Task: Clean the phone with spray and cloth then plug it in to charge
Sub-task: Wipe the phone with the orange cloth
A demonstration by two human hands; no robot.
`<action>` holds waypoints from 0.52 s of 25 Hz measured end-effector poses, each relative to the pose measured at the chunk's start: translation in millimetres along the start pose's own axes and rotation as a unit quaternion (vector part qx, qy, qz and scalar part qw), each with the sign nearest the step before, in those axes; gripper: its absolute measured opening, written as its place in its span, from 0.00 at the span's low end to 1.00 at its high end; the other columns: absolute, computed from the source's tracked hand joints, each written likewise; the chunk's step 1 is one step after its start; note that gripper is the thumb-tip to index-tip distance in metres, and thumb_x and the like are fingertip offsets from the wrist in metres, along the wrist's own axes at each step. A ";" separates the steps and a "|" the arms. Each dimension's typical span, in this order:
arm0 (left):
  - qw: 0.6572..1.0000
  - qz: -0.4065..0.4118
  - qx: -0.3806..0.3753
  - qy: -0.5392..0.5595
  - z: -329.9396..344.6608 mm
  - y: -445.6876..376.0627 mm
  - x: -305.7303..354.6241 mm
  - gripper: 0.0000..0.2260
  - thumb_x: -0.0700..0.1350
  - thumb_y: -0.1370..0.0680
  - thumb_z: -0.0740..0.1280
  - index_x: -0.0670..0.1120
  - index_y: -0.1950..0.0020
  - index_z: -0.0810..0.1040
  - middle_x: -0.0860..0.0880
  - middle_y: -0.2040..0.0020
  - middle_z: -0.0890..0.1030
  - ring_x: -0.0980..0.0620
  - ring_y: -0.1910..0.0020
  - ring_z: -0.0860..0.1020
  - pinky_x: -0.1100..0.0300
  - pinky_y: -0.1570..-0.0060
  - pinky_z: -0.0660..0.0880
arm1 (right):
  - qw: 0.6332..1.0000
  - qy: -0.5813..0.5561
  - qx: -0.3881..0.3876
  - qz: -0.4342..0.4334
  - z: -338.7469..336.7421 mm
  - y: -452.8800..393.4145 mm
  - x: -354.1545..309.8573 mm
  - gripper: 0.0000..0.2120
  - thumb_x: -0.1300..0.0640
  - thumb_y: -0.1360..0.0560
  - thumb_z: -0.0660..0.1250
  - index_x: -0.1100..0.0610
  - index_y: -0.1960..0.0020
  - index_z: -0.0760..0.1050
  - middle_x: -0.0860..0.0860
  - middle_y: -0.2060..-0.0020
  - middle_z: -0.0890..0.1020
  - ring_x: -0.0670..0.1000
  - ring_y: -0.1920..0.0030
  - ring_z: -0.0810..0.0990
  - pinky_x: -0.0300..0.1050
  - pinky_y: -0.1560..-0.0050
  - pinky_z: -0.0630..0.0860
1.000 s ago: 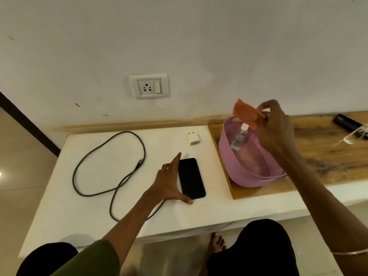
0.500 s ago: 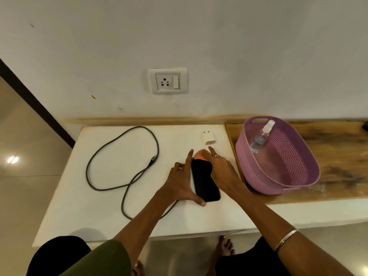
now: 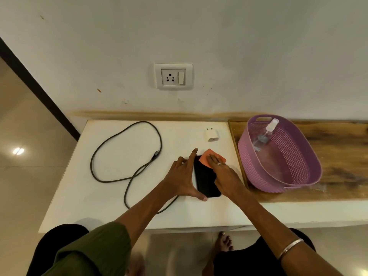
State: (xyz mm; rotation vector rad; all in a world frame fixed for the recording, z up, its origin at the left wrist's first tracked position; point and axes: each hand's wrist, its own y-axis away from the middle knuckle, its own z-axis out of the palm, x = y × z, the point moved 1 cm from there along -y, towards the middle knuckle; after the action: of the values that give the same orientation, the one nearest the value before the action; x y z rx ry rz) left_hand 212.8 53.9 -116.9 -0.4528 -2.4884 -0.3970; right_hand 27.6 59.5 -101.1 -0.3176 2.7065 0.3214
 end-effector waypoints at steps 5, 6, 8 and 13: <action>1.000 -0.011 -0.001 -0.008 0.8 0.8 0.1 0.70 0.78 0.52 0.72 0.59 0.23 0.34 0.48 0.25 0.65 0.43 0.29 0.65 0.46 0.31 0.64 | 0.998 0.037 -0.054 0.019 6.6 29.3 7.4 0.36 0.62 0.20 0.61 0.49 0.21 0.44 0.48 0.21 0.55 0.53 0.28 0.68 0.41 0.32 0.68; 1.000 -0.012 0.001 -0.010 1.1 1.0 0.3 0.70 0.78 0.52 0.72 0.59 0.23 0.34 0.47 0.25 0.66 0.43 0.29 0.65 0.47 0.32 0.63 | 0.997 0.040 -0.056 0.031 10.3 37.1 9.2 0.35 0.60 0.19 0.61 0.49 0.21 0.43 0.48 0.22 0.58 0.52 0.30 0.70 0.40 0.34 0.69; 1.000 -0.011 0.003 -0.016 1.3 1.8 1.0 0.70 0.79 0.53 0.71 0.59 0.23 0.35 0.46 0.27 0.67 0.44 0.30 0.65 0.48 0.33 0.63 | 0.997 0.036 -0.051 0.047 16.8 55.3 10.4 0.35 0.61 0.20 0.62 0.48 0.21 0.46 0.49 0.24 0.64 0.52 0.35 0.75 0.40 0.37 0.72; 0.999 -0.009 0.014 -0.030 -0.6 4.0 2.9 0.69 0.80 0.54 0.69 0.59 0.23 0.38 0.46 0.28 0.69 0.44 0.31 0.65 0.48 0.34 0.66 | 0.996 0.038 -0.066 0.046 33.2 92.8 11.1 0.38 0.62 0.20 0.61 0.54 0.24 0.36 0.50 0.21 0.48 0.52 0.23 0.60 0.39 0.31 0.66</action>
State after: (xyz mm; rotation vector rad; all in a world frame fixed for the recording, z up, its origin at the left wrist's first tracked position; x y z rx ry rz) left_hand 212.5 57.9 -114.0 -0.4363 -2.5544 -0.3610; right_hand 4.9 154.4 -118.9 -0.2468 2.7853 0.5272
